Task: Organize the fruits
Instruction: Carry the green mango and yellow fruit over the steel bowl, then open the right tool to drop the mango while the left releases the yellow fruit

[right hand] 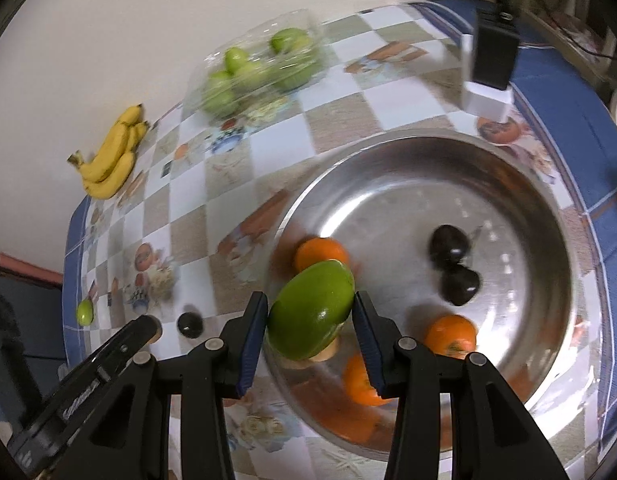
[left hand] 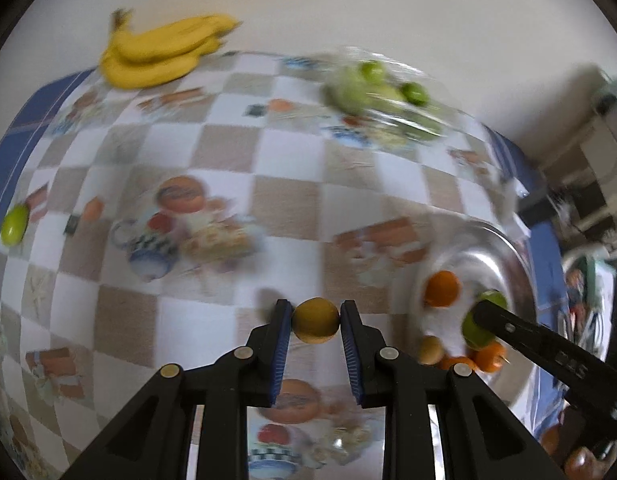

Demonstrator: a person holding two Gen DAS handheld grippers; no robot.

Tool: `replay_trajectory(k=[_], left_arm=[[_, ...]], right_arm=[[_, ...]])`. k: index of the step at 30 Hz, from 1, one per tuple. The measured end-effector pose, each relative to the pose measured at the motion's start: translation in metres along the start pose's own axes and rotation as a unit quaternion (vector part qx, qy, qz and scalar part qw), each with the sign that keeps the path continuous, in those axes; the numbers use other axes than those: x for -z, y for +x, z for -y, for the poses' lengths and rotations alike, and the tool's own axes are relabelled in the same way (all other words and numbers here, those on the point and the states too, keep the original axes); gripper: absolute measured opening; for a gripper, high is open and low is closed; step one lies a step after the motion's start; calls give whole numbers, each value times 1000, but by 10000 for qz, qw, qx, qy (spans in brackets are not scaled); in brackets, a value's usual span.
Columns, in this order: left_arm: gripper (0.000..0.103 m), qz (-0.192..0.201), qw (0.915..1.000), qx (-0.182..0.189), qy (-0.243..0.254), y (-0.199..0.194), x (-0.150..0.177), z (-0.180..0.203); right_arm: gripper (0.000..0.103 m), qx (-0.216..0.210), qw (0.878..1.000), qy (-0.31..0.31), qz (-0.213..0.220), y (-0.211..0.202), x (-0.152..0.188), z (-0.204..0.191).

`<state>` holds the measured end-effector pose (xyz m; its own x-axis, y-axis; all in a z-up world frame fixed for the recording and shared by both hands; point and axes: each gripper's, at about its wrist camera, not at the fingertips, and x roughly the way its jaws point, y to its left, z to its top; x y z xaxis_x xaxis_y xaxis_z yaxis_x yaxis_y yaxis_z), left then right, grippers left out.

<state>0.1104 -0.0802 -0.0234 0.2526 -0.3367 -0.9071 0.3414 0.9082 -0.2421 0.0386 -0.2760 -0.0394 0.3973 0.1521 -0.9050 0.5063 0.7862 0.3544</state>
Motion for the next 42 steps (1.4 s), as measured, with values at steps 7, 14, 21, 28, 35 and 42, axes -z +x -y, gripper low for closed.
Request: replay_trajectory(k=[7, 14, 21, 28, 35, 42], left_arm=[[27, -101, 9954, 213, 924, 9, 13, 70], [27, -89, 9894, 255, 1425, 22, 21, 106], [27, -59, 9887, 303, 1468, 33, 23, 115], [28, -111, 9897, 260, 1405, 45, 24, 118], [28, -217, 9897, 180, 1403, 54, 26, 119], [35, -247, 9904, 207, 1343, 51, 24, 118]], right_arm=[[46, 191, 9993, 328, 14, -8, -3, 34], [46, 314, 9973, 618, 231, -28, -8, 67], [46, 793, 9931, 828, 245, -31, -9, 97], [46, 1086, 9907, 812, 63, -19, -7, 107], [46, 1152, 9897, 834, -139, -5, -3, 112], [46, 1126, 9902, 830, -63, -10, -5, 108]])
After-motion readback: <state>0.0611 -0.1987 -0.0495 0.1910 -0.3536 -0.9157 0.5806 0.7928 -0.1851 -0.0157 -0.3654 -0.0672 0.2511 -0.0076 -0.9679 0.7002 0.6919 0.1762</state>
